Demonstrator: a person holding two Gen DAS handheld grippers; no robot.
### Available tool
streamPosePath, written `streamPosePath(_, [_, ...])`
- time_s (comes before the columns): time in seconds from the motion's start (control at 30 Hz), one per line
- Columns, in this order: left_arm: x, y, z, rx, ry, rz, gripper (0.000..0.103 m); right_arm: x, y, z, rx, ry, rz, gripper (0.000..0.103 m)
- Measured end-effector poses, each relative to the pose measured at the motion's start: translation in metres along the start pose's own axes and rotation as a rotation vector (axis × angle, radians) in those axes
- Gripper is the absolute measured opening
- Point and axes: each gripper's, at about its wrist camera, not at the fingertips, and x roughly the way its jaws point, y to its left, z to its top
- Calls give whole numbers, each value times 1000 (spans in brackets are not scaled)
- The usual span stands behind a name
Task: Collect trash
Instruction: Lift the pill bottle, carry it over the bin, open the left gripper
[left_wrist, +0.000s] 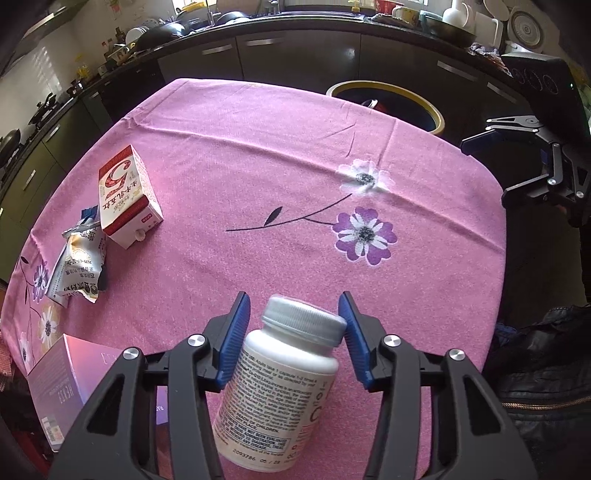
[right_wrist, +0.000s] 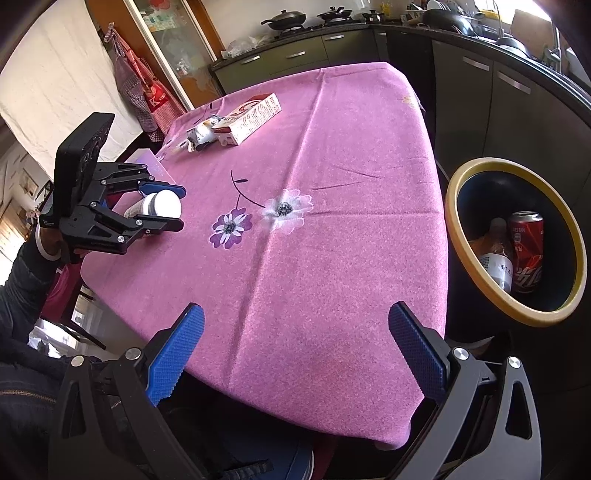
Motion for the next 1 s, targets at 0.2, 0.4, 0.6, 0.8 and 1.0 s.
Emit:
streamPosePath(0.2, [-15,1,10,-22,-57,17,40,0,-3,-1,4,-1,4,98])
streamPosePath(0.4, [-33,3,17,-62,-125,37,38,-1,-4,-1,4,-3,11,98])
streamPosePath(0.6, [-49,3,19,-97,-192,54,38,-4,-4,-1,1,-9,8,98])
streamPosePath(0.8, [-58,4,23,-123,-236,62,38,-8,-2,0,-4,-19,6,98])
streamPosePath(1.0, [-60,-1,31,-121,-244,56,38,-15,-1,-2,-7,-31,-5,98])
